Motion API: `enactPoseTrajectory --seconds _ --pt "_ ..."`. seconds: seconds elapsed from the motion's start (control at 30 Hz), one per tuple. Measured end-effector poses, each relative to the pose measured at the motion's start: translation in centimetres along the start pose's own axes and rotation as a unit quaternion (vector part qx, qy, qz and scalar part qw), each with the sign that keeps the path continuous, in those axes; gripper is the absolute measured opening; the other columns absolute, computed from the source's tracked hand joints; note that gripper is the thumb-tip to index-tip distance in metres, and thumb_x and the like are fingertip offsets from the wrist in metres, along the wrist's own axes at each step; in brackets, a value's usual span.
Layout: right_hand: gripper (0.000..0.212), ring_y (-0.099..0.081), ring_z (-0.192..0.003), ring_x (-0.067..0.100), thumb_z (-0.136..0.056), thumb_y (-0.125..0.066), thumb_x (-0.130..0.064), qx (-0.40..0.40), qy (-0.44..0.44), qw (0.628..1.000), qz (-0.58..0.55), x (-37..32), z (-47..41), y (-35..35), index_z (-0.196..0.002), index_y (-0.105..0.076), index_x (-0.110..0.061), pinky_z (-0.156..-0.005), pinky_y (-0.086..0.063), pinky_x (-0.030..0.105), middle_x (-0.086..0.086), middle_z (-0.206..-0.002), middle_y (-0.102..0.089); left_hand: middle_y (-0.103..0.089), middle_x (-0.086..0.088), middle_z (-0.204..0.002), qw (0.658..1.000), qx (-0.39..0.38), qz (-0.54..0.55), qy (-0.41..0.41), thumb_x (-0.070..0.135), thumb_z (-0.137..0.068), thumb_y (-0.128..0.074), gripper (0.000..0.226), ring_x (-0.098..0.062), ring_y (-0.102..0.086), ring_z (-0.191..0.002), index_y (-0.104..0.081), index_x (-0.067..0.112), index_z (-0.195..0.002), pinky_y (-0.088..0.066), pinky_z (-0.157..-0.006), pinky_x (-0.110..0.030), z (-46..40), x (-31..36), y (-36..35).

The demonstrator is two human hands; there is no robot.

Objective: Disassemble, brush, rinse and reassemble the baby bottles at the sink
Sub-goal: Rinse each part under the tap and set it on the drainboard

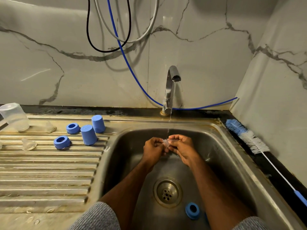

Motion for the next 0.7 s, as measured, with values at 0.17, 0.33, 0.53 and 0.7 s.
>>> enactPoseTrajectory --seconds 0.17,0.33,0.53,0.7 --pt "0.018 -0.072 -0.092 0.024 -0.091 -0.063 0.007 -0.002 0.009 1.000 0.024 0.1 0.1 -0.1 -0.099 -0.070 -0.008 -0.073 -0.058 0.029 0.014 -0.100 -0.073 -0.072 -0.021 -0.101 0.999 -0.052 0.002 -0.011 -0.001 -0.092 -0.062 0.028 -0.025 -0.069 -0.082 -0.063 0.014 -0.116 -0.059 -0.072 -0.035 0.4 0.3 -0.6" --pt "0.022 -0.073 -0.092 0.026 -0.087 -0.069 0.007 -0.001 0.011 1.000 0.010 0.2 -0.1 -0.3 -0.106 -0.067 -0.004 -0.073 -0.060 0.030 0.017 -0.098 -0.074 -0.075 -0.011 -0.098 0.998 -0.029 -0.024 -0.042 0.005 -0.089 -0.073 0.020 -0.026 -0.074 -0.092 -0.068 0.011 -0.108 -0.061 -0.086 -0.044 0.3 0.5 -0.1" --pt "0.025 -0.073 -0.093 0.023 -0.090 -0.066 0.003 -0.052 -0.001 0.999 0.003 0.3 0.2 -0.9 -0.114 -0.069 -0.006 -0.075 -0.059 0.030 0.014 -0.103 -0.075 -0.075 -0.021 -0.097 0.998 -0.049 0.019 -0.017 0.010 -0.097 -0.064 0.017 -0.032 -0.072 -0.088 -0.070 0.002 -0.110 -0.059 -0.082 -0.040 0.6 0.8 -0.2" --pt "0.012 -0.073 -0.084 0.020 -0.091 -0.069 -0.005 -0.018 0.026 0.999 0.016 -0.3 0.6 -0.8 -0.102 -0.072 -0.006 -0.066 -0.059 0.027 0.010 -0.091 -0.076 -0.074 -0.020 -0.098 0.997 -0.052 0.065 -0.005 0.016 -0.100 -0.060 0.020 -0.027 -0.073 -0.084 -0.068 0.004 -0.114 -0.061 -0.076 -0.035 0.9 1.1 -0.2"
Point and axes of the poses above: each hand's wrist, its own z-axis away from the middle knuckle, its own y-axis out of the back of the hand, x = y × z, the point moved 6 cm from there along -z, towards the middle knuckle
